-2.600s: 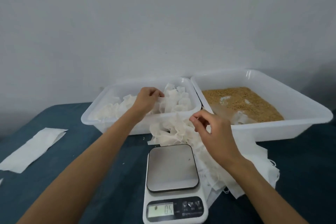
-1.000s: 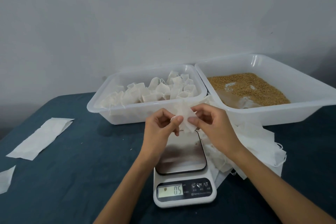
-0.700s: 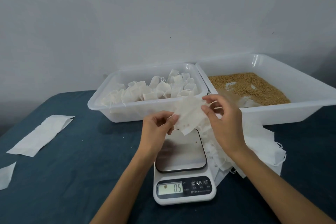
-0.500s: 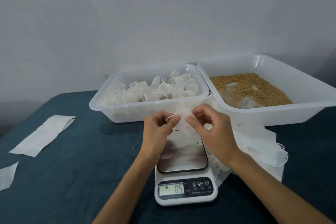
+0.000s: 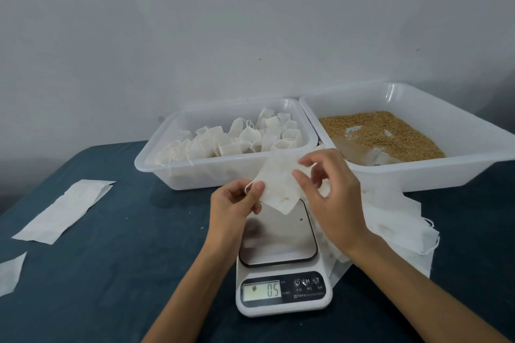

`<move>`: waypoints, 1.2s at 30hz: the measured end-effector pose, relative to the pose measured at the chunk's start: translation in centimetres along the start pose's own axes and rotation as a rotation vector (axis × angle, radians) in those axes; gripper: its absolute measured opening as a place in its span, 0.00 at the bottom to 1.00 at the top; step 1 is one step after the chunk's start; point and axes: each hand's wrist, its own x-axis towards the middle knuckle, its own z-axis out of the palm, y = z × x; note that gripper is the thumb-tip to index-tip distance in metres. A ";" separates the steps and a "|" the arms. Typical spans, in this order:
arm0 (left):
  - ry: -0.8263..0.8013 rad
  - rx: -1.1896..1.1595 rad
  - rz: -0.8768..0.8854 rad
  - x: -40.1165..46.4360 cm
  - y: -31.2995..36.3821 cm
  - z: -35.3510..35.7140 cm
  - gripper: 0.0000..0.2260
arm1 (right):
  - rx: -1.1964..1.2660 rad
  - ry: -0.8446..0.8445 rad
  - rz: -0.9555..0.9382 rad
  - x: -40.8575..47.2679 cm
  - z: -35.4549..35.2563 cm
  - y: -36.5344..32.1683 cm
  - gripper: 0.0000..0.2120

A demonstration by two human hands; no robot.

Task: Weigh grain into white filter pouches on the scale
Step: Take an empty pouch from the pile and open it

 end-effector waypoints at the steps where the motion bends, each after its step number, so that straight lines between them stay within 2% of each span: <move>1: -0.005 -0.004 0.002 -0.1 -0.1 0.1 0.10 | 0.005 -0.024 -0.075 -0.2 0.1 -0.2 0.07; 3: -0.012 -0.009 0.015 -0.1 -0.2 0.3 0.11 | 0.025 -0.136 -0.153 -0.7 0.5 -0.5 0.11; 5: 0.001 -0.014 0.016 -0.1 -0.5 0.2 0.15 | 0.012 -0.294 -0.134 -1.1 0.8 -0.4 0.15; 7: 0.015 -0.020 0.012 -0.1 -0.5 0.1 0.17 | -0.039 -0.388 -0.098 -1.2 1.1 -0.3 0.11; 10: 0.018 -0.056 0.006 -0.1 -0.4 0.1 0.16 | -0.009 -0.372 -0.058 -1.1 1.0 0.0 0.03; 13: 0.008 -0.062 -0.008 -0.1 -0.5 0.2 0.17 | 0.028 -0.387 0.008 -1.1 0.9 -0.1 0.13; 15: 0.011 -0.072 -0.022 -0.1 -0.5 0.2 0.16 | -0.070 -0.399 -0.004 -1.3 1.0 -0.1 0.18; 18: 0.020 -0.083 -0.018 -0.1 -0.4 0.4 0.16 | -0.156 -0.354 -0.073 -1.5 1.2 -0.3 0.11; 20: 0.032 -0.090 -0.009 -0.1 -0.1 0.4 0.13 | -0.135 -0.325 -0.089 -1.5 1.4 -0.3 0.05; 23: 0.044 -0.094 0.018 -0.4 0.5 0.7 0.11 | 0.014 -0.275 0.065 -1.2 1.1 -0.3 0.03; 27: -0.012 0.037 0.133 -1.0 0.4 1.1 0.13 | 0.223 -0.277 0.330 -0.7 0.9 -0.5 0.09; 30: -0.066 0.088 0.138 -1.2 0.5 1.4 0.10 | 0.316 -0.270 0.411 -0.7 1.1 -0.6 0.14; 33: -0.091 0.094 0.122 -1.1 0.6 1.4 0.06 | 0.375 -0.321 0.486 -0.6 0.7 -0.3 0.14; 36: -0.108 0.115 0.105 -1.1 0.6 1.2 0.02 | 0.364 -0.401 0.428 -0.5 0.7 -0.6 0.12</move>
